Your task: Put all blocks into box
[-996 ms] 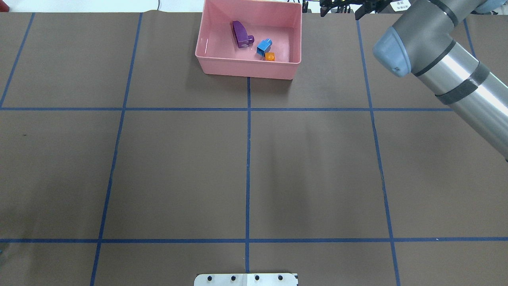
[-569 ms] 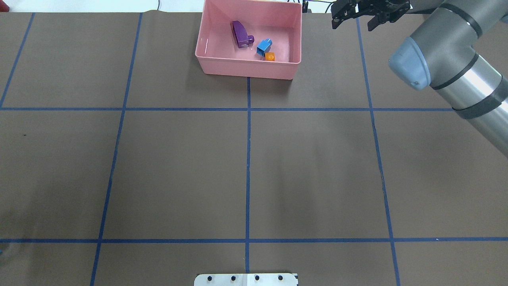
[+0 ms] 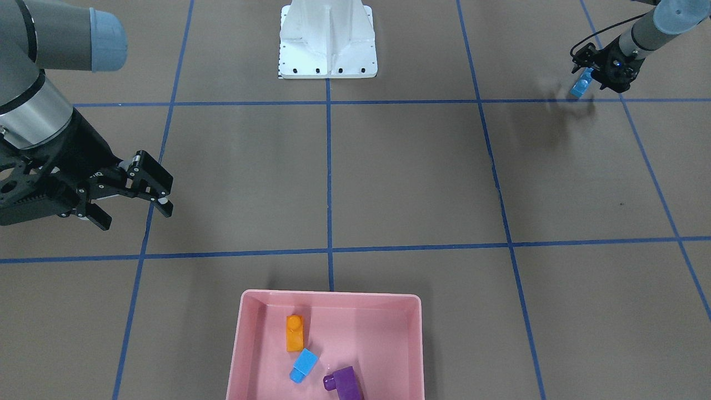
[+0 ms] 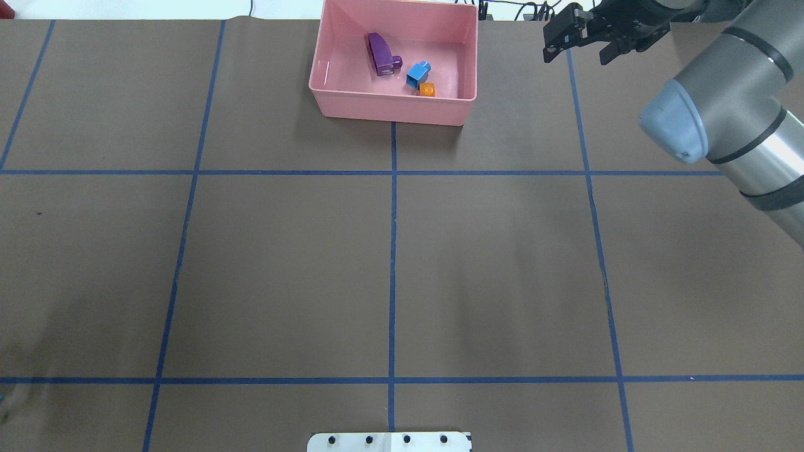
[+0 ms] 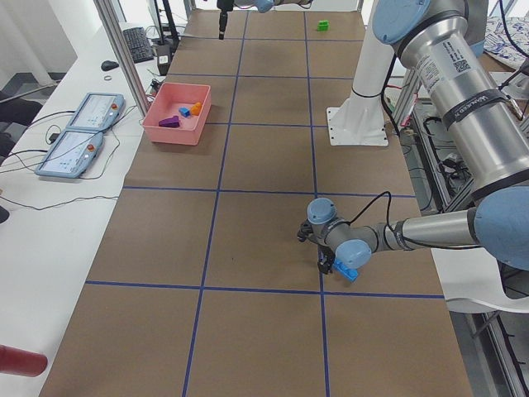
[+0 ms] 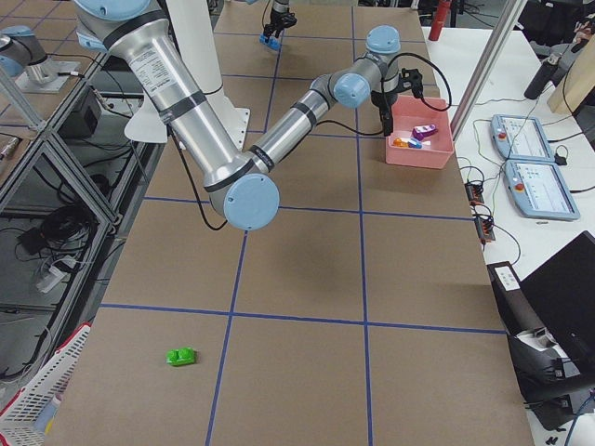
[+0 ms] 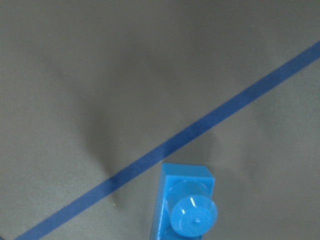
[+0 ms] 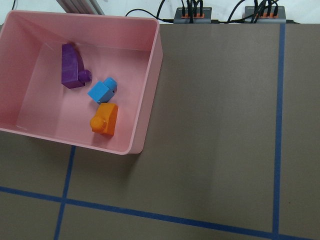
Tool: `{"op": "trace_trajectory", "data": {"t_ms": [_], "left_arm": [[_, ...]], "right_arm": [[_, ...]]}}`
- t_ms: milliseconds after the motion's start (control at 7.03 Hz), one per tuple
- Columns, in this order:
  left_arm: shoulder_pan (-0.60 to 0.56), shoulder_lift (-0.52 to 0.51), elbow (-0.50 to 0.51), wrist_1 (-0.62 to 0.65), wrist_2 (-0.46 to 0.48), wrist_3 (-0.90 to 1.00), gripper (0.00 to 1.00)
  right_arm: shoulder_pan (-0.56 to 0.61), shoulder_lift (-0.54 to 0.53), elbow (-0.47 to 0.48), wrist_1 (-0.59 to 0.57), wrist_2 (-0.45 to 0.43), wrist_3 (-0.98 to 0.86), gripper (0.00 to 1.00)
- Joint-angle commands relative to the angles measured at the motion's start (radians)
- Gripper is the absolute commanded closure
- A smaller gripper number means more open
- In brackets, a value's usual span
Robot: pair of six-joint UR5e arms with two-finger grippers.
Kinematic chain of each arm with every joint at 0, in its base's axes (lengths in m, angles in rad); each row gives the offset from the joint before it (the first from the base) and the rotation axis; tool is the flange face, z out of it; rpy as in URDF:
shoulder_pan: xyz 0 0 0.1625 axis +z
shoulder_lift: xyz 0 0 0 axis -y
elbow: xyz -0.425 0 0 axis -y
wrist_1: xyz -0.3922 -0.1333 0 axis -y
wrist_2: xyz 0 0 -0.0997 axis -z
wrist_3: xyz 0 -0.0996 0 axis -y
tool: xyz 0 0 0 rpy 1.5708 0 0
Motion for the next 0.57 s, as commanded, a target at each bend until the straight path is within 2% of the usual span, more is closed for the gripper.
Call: {"op": "trace_trajectory", "data": {"t_ms": [0, 427], "left_arm": [[0.012, -0.004, 0.002, -0.003, 0.014, -0.003, 1.0], [0.012, 0.03, -0.027, -0.057, 0.027, -0.009, 1.0]], "right_arm": [[0.001, -0.078, 0.061, 0.0, 0.002, -0.03, 0.0], [0.075, -0.205, 0.1, -0.003, 0.002, -0.197, 0.0]]}}
